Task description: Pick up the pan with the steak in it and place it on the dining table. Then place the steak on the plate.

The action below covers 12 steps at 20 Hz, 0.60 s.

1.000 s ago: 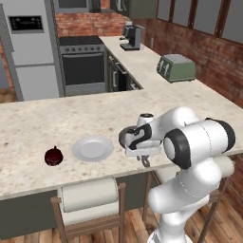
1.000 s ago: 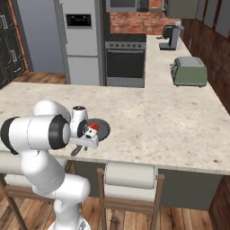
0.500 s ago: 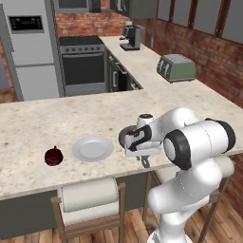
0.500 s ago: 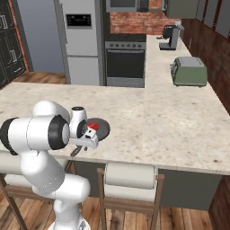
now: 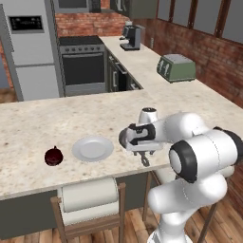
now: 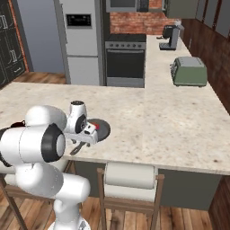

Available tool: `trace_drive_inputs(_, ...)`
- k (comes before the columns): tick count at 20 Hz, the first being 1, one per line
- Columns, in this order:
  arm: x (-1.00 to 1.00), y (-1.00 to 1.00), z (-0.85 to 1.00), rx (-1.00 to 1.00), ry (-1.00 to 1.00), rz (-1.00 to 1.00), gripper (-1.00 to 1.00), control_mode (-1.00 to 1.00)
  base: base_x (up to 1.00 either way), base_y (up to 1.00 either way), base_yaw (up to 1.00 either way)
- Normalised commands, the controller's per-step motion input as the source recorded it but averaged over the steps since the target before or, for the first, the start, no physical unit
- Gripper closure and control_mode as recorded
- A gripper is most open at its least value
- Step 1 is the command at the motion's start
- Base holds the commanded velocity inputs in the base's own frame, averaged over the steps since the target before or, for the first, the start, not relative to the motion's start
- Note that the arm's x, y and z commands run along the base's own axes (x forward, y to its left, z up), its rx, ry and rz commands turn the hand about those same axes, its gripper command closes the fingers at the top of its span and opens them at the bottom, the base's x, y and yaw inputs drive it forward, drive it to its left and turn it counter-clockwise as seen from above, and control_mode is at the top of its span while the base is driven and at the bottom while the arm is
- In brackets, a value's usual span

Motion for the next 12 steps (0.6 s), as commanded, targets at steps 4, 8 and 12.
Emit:
trace_drive_inputs(4, -0.19, 0.0, 0.51, 0.01, -0.07, -0.03, -1.0, -1.0, 0.0, 0.0, 0.0)
trace_drive_inputs(8, 0.14, 0.0, 0.48, 0.0, -0.09, -0.02, -1.0, -1.0, 0.0, 0.0, 0.0)
trace_drive_inputs(12, 0.34, 0.0, 0.35, 0.0, -0.08, -0.01, -1.0, -1.0, 0.0, 0.0, 0.0)
